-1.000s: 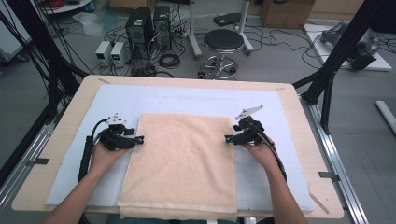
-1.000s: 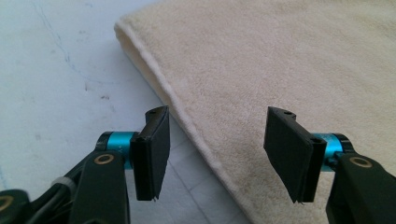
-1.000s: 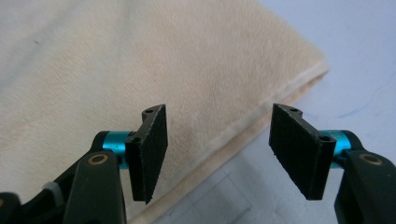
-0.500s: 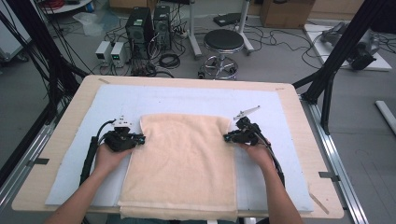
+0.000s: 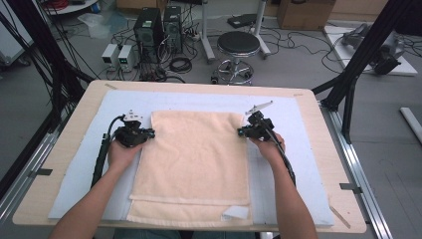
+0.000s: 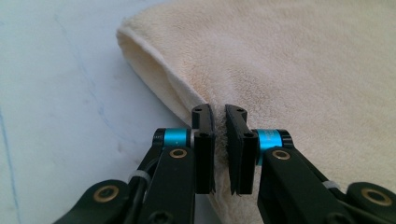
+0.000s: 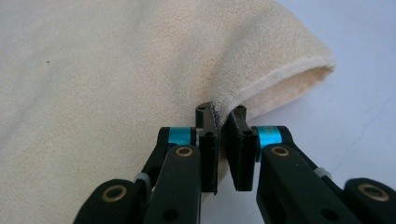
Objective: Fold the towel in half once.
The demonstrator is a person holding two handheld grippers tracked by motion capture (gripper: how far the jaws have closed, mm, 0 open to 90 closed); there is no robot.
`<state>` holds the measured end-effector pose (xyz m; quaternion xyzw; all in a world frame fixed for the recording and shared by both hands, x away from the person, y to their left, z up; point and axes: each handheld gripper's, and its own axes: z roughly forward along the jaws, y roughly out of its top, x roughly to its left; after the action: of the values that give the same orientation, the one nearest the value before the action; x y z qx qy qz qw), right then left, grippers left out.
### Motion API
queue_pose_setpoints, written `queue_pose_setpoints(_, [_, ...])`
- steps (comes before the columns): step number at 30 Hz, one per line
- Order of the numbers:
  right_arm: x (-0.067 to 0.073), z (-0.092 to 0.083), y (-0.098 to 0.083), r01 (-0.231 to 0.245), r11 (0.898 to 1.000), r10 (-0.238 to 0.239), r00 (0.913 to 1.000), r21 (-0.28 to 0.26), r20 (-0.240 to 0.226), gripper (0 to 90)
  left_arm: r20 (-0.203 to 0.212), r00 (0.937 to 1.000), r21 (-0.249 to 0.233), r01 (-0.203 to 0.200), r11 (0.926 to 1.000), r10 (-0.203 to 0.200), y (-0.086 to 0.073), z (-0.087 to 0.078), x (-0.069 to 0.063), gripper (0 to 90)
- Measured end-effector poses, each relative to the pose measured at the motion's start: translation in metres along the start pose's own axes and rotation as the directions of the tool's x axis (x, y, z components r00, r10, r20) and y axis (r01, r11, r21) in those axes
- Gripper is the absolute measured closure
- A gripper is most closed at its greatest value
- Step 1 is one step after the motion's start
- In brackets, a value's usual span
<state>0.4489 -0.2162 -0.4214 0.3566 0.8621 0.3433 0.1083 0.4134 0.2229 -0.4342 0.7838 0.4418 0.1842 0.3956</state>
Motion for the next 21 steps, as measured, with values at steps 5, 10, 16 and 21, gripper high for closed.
queue_pose_setpoints(5, [-0.012,0.007,0.018,-0.028,1.000,0.028,0.9992,0.000,0.031,83.3,-0.020,0.9990,-0.028,0.038,0.9989,-0.039,0.010,0.013,0.010,81.7])
queue_pose_setpoints(10, [-0.018,0.010,0.016,-0.044,0.999,0.044,0.9985,-0.008,0.033,63.6,-0.031,0.9995,0.008,0.006,1.0000,-0.006,0.008,0.016,0.018,65.2])
queue_pose_setpoints(16, [-0.009,-0.012,0.009,0.002,0.999,0.000,0.9991,-0.051,0.042,53.5,-0.001,1.0000,-0.040,0.007,0.9992,-0.007,0.007,-0.007,0.022,51.2])
queue_pose_setpoints(21, [0.009,-0.031,-0.004,0.044,0.995,-0.043,0.9990,-0.089,0.014,48.3,0.071,0.9955,-0.068,-0.058,0.9960,0.063,0.003,-0.033,0.009,49.9])
